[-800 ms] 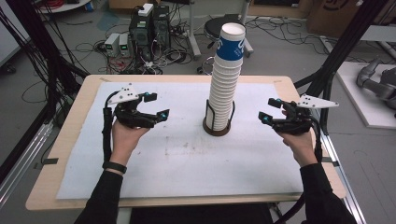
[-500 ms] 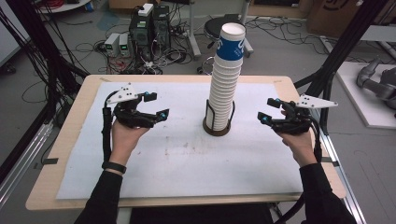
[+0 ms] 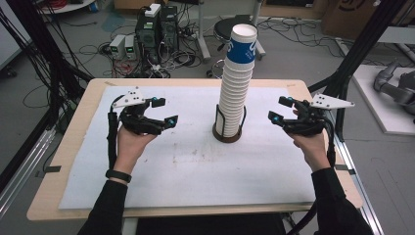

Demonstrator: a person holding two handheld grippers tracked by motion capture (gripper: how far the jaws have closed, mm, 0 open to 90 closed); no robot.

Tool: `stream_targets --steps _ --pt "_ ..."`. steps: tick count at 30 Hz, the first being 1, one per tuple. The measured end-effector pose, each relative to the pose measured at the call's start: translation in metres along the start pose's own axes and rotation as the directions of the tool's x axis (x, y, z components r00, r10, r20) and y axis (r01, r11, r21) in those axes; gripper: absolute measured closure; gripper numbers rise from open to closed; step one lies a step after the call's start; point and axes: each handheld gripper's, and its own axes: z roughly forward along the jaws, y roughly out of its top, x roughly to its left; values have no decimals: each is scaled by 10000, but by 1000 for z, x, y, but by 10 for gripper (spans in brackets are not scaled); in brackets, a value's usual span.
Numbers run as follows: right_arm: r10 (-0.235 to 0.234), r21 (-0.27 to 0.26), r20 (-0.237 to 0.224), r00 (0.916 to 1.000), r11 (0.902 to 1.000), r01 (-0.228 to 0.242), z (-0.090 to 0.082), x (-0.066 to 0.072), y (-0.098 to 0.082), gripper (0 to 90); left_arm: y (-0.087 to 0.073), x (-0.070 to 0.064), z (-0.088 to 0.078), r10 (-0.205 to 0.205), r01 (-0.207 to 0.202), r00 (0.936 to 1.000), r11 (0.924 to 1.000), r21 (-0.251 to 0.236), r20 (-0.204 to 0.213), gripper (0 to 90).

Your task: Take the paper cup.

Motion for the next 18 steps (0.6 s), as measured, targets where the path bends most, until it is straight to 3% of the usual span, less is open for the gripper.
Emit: stream_targets --steps 18 --pt "-183 -349 -270 9995 9992 173 25 2 34 197 3 -2 3 -142 144 9994 9999 -61 329 155"
